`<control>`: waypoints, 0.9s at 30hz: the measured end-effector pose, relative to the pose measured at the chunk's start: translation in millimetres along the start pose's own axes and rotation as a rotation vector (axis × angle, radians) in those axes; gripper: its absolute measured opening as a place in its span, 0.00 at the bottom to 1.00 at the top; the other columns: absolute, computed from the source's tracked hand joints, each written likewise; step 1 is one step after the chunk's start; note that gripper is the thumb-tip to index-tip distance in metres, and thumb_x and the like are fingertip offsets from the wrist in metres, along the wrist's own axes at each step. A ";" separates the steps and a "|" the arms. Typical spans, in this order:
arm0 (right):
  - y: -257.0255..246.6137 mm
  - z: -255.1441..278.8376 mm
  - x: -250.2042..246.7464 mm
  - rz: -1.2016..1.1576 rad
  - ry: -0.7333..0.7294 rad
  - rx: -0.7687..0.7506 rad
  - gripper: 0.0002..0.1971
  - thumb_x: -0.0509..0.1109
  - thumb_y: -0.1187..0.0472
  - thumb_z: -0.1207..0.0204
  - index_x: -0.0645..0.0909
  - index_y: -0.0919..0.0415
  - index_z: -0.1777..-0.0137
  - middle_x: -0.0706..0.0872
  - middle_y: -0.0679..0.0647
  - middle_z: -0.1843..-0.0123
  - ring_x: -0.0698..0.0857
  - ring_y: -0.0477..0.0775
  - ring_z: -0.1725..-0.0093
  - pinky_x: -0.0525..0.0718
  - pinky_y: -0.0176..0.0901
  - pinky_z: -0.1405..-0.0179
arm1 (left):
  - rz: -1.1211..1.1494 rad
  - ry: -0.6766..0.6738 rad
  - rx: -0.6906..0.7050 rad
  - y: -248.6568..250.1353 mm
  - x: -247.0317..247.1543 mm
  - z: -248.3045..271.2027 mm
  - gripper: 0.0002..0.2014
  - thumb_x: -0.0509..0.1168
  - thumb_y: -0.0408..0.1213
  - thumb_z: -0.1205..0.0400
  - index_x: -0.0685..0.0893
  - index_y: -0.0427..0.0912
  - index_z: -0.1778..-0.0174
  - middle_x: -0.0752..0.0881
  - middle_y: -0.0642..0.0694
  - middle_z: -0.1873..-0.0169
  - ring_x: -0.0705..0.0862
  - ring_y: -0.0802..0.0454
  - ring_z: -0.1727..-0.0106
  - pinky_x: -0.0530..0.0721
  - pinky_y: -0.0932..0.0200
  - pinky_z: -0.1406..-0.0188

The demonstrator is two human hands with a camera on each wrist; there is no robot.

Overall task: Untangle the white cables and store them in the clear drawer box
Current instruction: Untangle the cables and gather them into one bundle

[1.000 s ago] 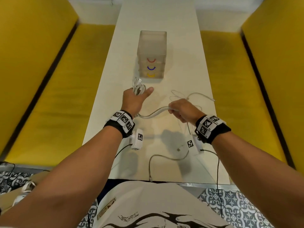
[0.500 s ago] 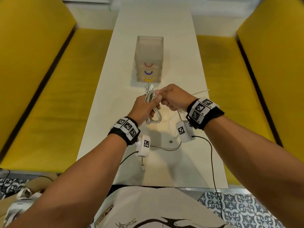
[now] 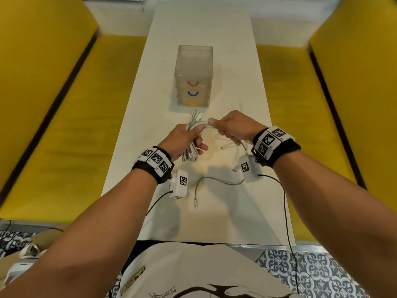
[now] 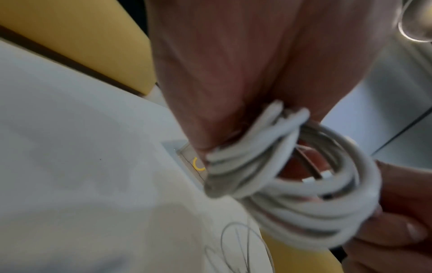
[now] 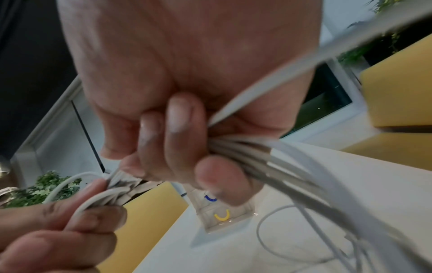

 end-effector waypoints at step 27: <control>1.0 22.0 81.7 -0.185 0.153 -0.185 0.22 0.56 0.53 0.10 0.68 0.56 0.69 0.69 0.45 0.76 0.64 0.41 0.79 0.65 0.33 0.75 | 0.260 0.538 0.060 3.4 -14.8 -6.7 0.14 0.64 0.46 0.17 0.75 0.44 0.66 0.73 0.50 0.77 0.69 0.54 0.77 0.69 0.61 0.76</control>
Point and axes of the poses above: each hand's wrist, its own z-axis away from the middle knuckle, its own x-axis out of the palm, y = z × x, the point moved 7 cm from there along -z, towards the middle knuckle
